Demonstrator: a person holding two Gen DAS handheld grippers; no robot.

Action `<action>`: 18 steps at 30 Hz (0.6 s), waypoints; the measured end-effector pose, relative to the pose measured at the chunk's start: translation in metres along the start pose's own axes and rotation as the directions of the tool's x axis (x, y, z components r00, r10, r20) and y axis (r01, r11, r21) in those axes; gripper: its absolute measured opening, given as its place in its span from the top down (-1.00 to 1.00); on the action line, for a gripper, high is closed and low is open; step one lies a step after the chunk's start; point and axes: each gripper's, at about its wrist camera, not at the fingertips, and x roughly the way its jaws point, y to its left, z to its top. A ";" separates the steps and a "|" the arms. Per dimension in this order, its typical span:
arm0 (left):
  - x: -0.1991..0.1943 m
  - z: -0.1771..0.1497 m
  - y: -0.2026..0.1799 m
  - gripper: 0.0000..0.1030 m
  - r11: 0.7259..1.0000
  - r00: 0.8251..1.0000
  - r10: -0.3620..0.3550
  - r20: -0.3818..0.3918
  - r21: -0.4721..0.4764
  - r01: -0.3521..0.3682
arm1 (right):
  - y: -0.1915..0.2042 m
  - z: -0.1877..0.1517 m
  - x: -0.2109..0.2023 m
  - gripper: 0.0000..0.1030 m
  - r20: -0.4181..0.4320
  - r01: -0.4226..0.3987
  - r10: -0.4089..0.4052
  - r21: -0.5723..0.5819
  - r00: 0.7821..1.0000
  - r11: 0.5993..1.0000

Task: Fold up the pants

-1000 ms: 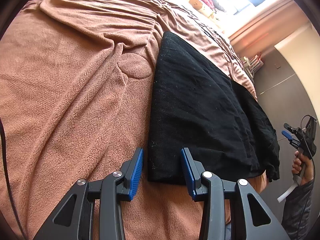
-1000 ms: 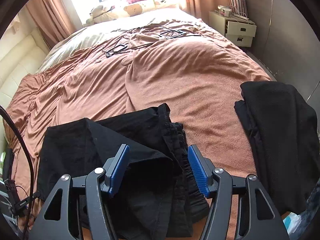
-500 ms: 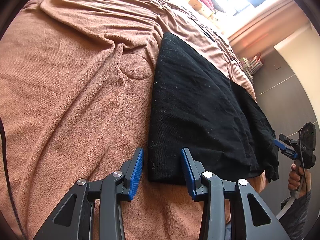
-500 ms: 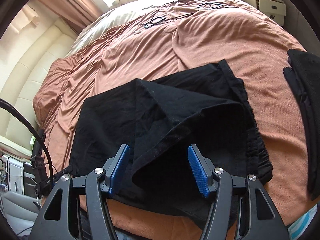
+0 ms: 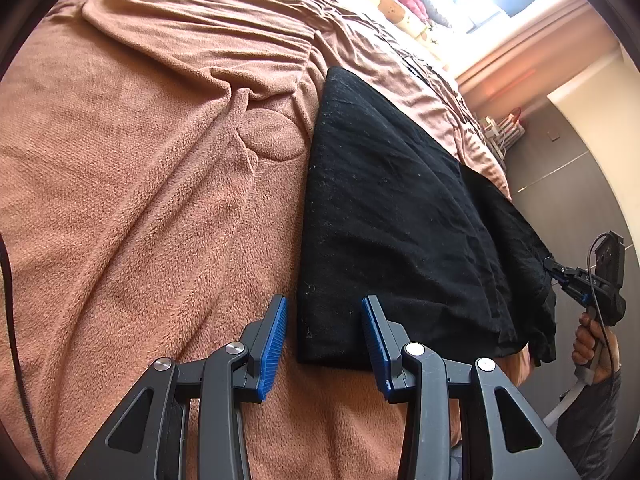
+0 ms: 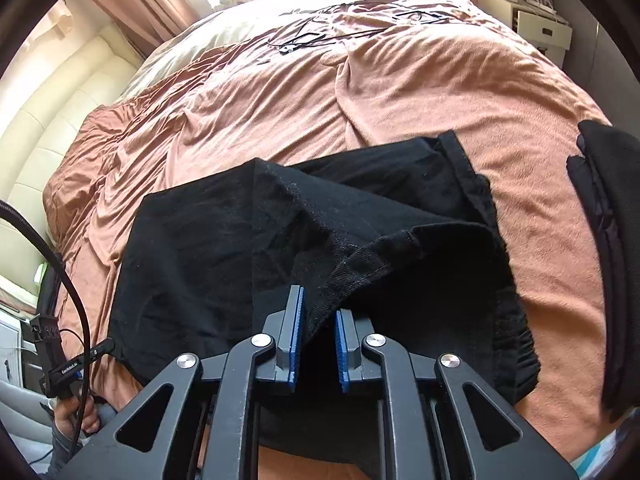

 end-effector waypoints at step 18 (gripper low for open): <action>0.000 0.002 0.001 0.21 1.000 1.000 -0.013 0.002 -0.009 0.013 | 0.030 0.072 0.003 0.85 0.101 0.274 -0.263 -0.116 0.959 0.955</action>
